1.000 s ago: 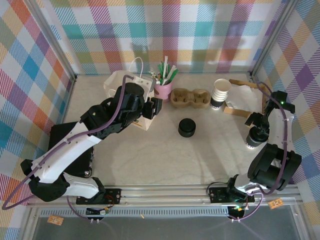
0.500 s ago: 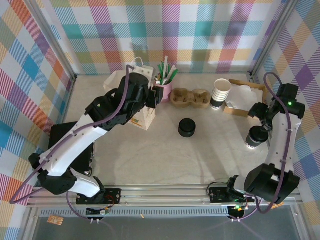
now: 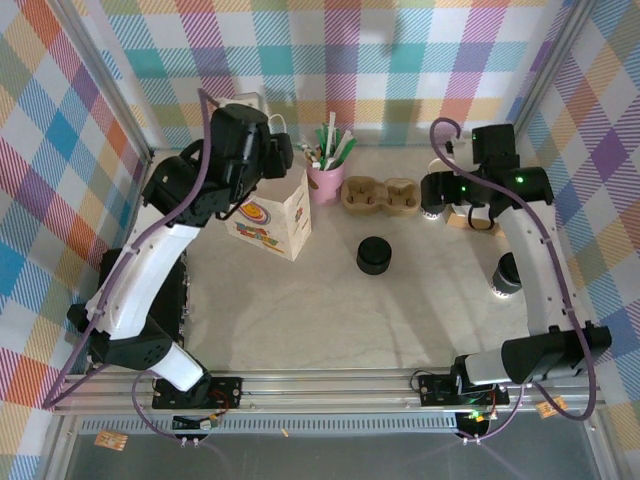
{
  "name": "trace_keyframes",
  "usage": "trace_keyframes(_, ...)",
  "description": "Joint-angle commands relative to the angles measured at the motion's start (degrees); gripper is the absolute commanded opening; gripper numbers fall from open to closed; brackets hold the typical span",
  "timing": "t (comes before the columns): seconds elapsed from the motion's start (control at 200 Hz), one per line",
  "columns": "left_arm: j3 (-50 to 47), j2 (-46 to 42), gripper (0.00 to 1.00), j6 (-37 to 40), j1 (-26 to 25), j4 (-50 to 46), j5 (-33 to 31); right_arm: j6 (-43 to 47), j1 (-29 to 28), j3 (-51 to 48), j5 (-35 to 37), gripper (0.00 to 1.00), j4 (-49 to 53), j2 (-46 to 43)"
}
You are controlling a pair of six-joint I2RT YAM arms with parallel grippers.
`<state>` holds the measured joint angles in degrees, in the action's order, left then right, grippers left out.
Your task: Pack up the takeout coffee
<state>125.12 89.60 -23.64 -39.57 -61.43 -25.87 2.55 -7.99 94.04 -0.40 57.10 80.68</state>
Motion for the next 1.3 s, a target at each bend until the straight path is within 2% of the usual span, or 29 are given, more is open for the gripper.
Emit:
trace_keyframes(0.0,0.26,0.05,0.53,-7.47,2.81,-8.30,2.03,4.41,-1.11,3.53,-3.55,0.72,-5.65,4.95)
trace_keyframes(0.1,-3.65,-1.89,0.53,-10.68,4.48,-8.28,2.96,3.52,-3.57,9.59,-2.59,0.70,-3.76,11.57)
trace_keyframes(0.24,-8.25,-4.61,0.52,-11.78,5.37,-5.94,4.80,-5.82,-6.76,16.73,0.59,0.68,-0.75,20.43)
trace_keyframes(0.36,-8.99,-5.93,0.52,-6.75,6.20,-4.35,2.55,-12.42,-9.55,22.17,4.06,0.67,2.68,27.81)
trace_keyframes(0.515,-4.07,-4.87,0.52,-1.14,10.53,-7.28,-2.57,-17.50,-13.33,28.03,9.67,0.67,5.04,35.73)
trace_keyframes(0.73,-5.20,-6.47,0.53,4.85,12.78,-6.84,-5.26,-22.59,-14.07,33.13,12.11,0.62,6.21,44.20)
trace_keyframes(0.91,-10.78,-9.02,0.55,5.68,12.88,-5.44,-3.46,-23.87,-14.07,35.13,11.98,0.62,7.31,48.68)
trace_keyframes(1.3,-17.83,-13.91,0.55,4.80,12.90,-3.28,-1.01,-23.81,-13.99,36.92,14.79,0.61,7.74,52.74)
